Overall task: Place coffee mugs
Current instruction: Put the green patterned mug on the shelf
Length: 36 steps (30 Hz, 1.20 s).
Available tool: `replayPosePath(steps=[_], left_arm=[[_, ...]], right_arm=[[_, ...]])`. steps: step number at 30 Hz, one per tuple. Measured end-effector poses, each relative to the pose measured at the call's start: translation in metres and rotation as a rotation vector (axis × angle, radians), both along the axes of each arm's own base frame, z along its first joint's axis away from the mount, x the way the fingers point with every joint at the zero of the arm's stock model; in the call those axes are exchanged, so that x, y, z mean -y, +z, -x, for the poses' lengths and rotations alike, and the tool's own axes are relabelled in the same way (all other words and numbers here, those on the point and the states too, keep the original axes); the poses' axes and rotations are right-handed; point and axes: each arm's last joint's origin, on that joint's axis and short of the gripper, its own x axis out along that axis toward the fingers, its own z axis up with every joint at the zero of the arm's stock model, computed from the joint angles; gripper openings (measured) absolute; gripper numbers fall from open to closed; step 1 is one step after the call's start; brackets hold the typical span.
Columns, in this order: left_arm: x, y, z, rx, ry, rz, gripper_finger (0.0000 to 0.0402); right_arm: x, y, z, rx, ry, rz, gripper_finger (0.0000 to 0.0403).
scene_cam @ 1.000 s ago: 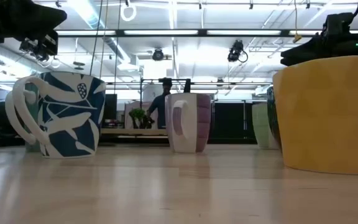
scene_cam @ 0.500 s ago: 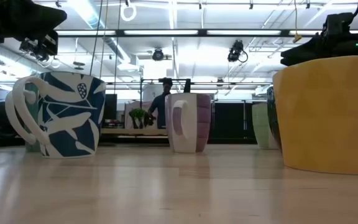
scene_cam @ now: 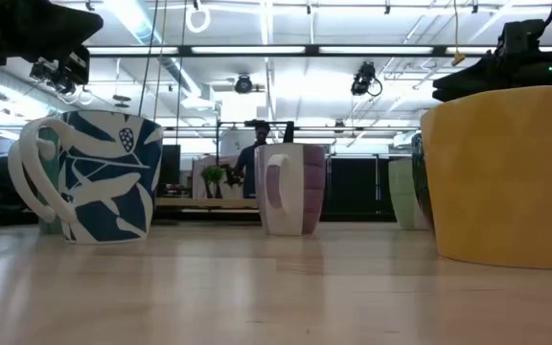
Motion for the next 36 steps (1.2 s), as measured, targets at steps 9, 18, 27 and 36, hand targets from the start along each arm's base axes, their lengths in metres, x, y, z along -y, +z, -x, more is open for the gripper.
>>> replayPosePath(steps=[9,18,27,36], left_arm=[[0.000,0.006,0.001,0.058,-0.022,0.151,0.0021],[-0.001,0.014,0.003,0.140,-0.013,0.163,0.0021],[-0.003,0.015,0.003,0.153,0.032,0.207,0.0021],[-0.003,0.015,0.003,0.157,0.040,0.237,0.0021]], right_arm=[[0.000,0.003,0.000,0.048,0.010,-0.037,0.0123],[-0.001,0.013,0.002,0.257,0.070,-0.234,0.0123],[-0.004,0.026,-0.002,0.210,0.187,-0.240,0.0123],[0.002,0.042,-0.024,0.028,0.190,-0.238,0.0123]])
